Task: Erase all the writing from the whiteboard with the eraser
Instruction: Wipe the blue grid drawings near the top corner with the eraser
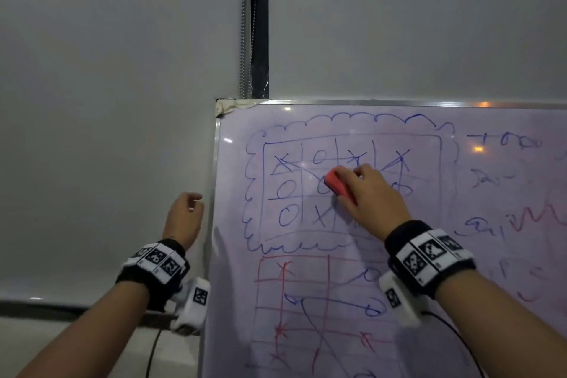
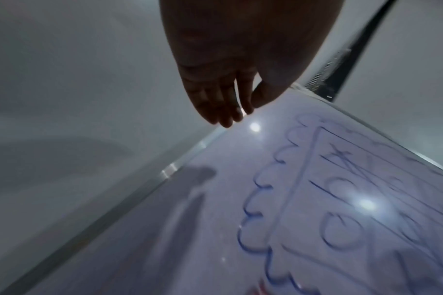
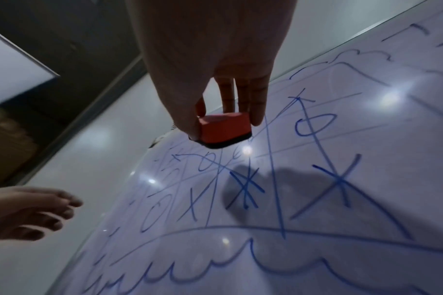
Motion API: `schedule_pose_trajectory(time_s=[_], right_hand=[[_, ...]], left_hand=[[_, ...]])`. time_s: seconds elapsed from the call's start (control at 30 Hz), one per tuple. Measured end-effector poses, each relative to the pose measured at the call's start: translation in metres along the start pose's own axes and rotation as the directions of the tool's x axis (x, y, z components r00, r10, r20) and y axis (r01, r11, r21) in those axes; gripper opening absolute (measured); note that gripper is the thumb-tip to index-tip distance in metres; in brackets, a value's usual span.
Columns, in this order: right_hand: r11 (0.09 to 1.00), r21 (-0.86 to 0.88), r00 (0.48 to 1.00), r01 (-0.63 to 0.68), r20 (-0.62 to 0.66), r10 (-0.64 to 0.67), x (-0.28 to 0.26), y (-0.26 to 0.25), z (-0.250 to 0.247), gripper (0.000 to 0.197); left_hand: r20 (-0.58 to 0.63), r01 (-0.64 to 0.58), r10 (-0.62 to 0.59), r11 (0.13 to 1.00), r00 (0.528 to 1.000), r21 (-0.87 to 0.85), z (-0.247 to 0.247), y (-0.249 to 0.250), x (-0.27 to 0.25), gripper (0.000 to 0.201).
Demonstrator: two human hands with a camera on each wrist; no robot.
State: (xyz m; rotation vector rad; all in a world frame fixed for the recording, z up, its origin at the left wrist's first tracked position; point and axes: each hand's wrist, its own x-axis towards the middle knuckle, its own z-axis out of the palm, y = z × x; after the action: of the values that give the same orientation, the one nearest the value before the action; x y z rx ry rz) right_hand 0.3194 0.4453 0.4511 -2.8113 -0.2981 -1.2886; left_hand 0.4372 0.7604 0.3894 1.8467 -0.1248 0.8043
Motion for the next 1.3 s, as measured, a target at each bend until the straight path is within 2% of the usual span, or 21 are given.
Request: schedule_pose_trajectory(time_s=[0.17, 0.27, 0.37, 0.47, 0.53, 0.6, 0.63, 0.7, 0.77, 0.8, 0.87, 0.9, 0.93, 1.0, 1.03, 1.07, 1.13, 1.2, 1.23, 1.27, 1.3], right_hand=[[0.993, -0.063, 0.995, 0.096, -0.018, -0.097, 0.048, -0.037, 0.024, 0.044], [0.983, -0.115, 0.989, 0.144, -0.018, -0.148, 0.064, -0.047, 0.033, 0.047], [0.982, -0.137, 0.981, 0.128, -0.124, -0.146, 0.077, -0.037, 0.031, 0.049], [0.994, -0.084, 0.964, -0.075, -0.262, 0.050, 0.093, -0.016, 0.015, 0.046], [0.970, 0.032, 0.899, -0.242, -0.369, 0.236, 0.108, -0.007, 0.010, 0.044], [0.946, 0.102, 0.839, -0.308, -0.440, 0.321, 0.121, -0.019, 0.016, 0.040], [0.944, 0.108, 0.837, -0.311, -0.440, 0.326, 0.126, -0.032, 0.022, 0.040], [0.973, 0.056, 0.898, -0.225, -0.377, 0.229, 0.133, -0.064, 0.041, 0.040], [0.998, -0.053, 0.949, 0.026, -0.313, -0.041, 0.133, -0.093, 0.058, 0.040], [0.984, -0.091, 0.942, 0.153, -0.288, -0.173, 0.132, -0.101, 0.063, 0.037], [0.919, -0.224, 0.875, 0.325, -0.296, -0.382, 0.134, -0.096, 0.064, 0.025], [0.906, -0.260, 0.855, 0.334, -0.321, -0.407, 0.136, -0.085, 0.061, 0.026], [0.926, -0.247, 0.855, 0.286, -0.370, -0.363, 0.138, -0.074, 0.058, 0.025], [0.988, -0.112, 0.870, 0.103, -0.472, -0.144, 0.138, -0.066, 0.057, 0.035], [0.998, -0.055, 0.874, 0.018, -0.484, -0.043, 0.136, -0.070, 0.060, 0.040], [1.000, -0.021, 0.890, -0.008, -0.456, -0.002, 0.134, -0.078, 0.066, 0.042], [0.994, -0.046, 0.909, 0.104, -0.402, -0.113, 0.130, -0.096, 0.080, 0.044], [0.958, -0.139, 0.870, 0.249, -0.402, -0.285, 0.127, -0.094, 0.083, 0.036], [0.948, -0.183, 0.859, 0.261, -0.404, -0.314, 0.129, -0.088, 0.079, 0.033], [0.958, -0.172, 0.870, 0.231, -0.405, -0.283, 0.131, -0.083, 0.075, 0.035], [0.981, -0.119, 0.892, 0.152, -0.411, -0.188, 0.132, -0.082, 0.073, 0.035]], left_hand=[[0.017, 0.012, -0.012, 1.000, 1.000, -0.021, 0.024, 0.001, 0.029, 0.030], [0.117, 0.091, -0.067, 0.973, 0.991, -0.214, 0.039, -0.004, 0.021, 0.042], [0.114, 0.118, -0.081, 0.925, 0.990, -0.361, 0.050, -0.014, 0.018, 0.047], [0.034, 0.068, -0.060, 0.948, 0.998, -0.311, 0.062, -0.023, 0.021, 0.055], [-0.020, 0.042, -0.050, 0.959, 0.999, -0.281, 0.067, -0.026, 0.021, 0.058], [-0.060, 0.034, -0.051, 0.965, 0.997, -0.261, 0.070, -0.028, 0.023, 0.057], [-0.073, 0.028, -0.048, 0.967, 0.996, -0.255, 0.070, -0.028, 0.024, 0.056], [-0.078, 0.024, -0.046, 0.966, 0.996, -0.257, 0.069, -0.026, 0.023, 0.055], [-0.087, 0.023, -0.045, 0.969, 0.995, -0.245, 0.067, -0.023, 0.020, 0.053], [-0.094, 0.021, -0.044, 0.972, 0.995, -0.236, 0.066, -0.022, 0.019, 0.051], [-0.095, 0.007, -0.031, 0.972, 0.995, -0.237, 0.065, -0.019, 0.017, 0.050], [-0.091, 0.000, -0.022, 0.970, 0.996, -0.243, 0.065, -0.019, 0.018, 0.049], [-0.090, -0.004, -0.019, 0.968, 0.996, -0.250, 0.065, -0.019, 0.018, 0.047], [-0.087, -0.004, -0.019, 0.964, 0.996, -0.266, 0.065, -0.020, 0.018, 0.040], [-0.089, -0.009, -0.015, 0.964, 0.996, -0.265, 0.065, -0.020, 0.018, 0.041], [-0.094, -0.014, -0.010, 0.965, 0.996, -0.260, 0.066, -0.020, 0.017, 0.043], [-0.098, -0.012, -0.014, 0.966, 0.995, -0.260, 0.066, -0.021, 0.017, 0.047], [-0.095, -0.002, -0.022, 0.968, 0.995, -0.252, 0.066, -0.021, 0.017, 0.048], [-0.096, -0.002, -0.023, 0.970, 0.995, -0.245, 0.066, -0.021, 0.017, 0.048], [-0.099, -0.006, -0.019, 0.971, 0.995, -0.240, 0.066, -0.022, 0.018, 0.048], [-0.106, -0.011, -0.015, 0.971, 0.994, -0.237, 0.067, -0.022, 0.019, 0.048]])
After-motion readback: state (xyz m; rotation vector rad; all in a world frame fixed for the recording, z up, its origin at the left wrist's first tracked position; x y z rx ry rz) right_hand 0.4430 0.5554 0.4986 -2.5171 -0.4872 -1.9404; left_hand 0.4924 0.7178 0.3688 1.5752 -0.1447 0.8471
